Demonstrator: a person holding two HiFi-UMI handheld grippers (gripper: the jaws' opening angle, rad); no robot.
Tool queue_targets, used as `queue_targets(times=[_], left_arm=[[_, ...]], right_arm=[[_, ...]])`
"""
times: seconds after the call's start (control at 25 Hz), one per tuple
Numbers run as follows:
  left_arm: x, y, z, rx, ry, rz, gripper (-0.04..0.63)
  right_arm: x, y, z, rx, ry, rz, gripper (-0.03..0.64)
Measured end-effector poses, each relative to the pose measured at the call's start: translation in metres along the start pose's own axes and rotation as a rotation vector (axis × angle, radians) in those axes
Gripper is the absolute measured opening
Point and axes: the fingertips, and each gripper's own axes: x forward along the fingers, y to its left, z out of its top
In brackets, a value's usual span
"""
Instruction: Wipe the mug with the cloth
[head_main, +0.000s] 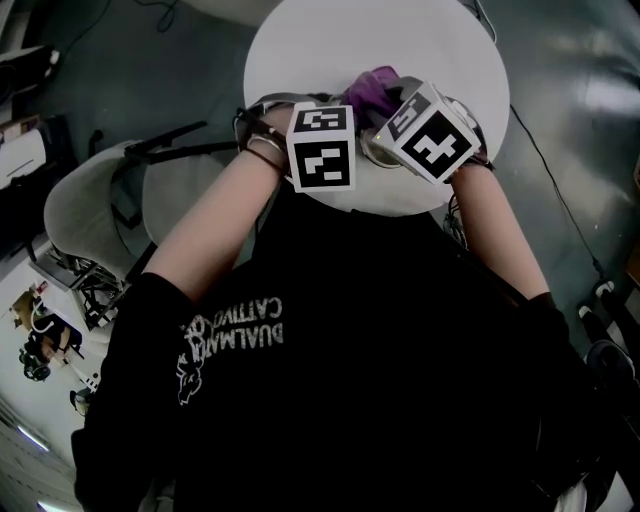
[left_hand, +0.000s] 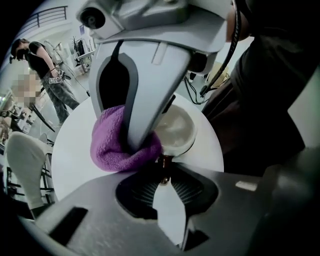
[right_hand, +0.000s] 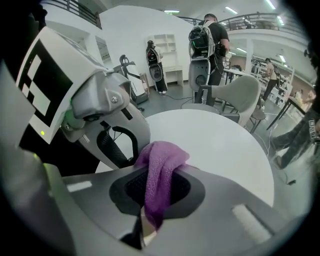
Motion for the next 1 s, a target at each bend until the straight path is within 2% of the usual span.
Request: queue_targets(times=[0.48,0.8,1.0], left_arm=[[0.000,-0.003,0.000,-0.044,-0.031,0.022,0.080],[0.001,-0.005,-0.002,-0.048,-0.031,0.037,0.078],[0.002,-0.005,-0.002,-0.061,-0.019,0.054,0.078]], right_arm=[[-0.006,0.024,0.001,-0.068,0.071,0.116,0.035],[0.001,0.022,0.002,0.033,0.045,0.121,0.035],[0.005,0.024,0.003,0.036,0.071,0.136,0.037]])
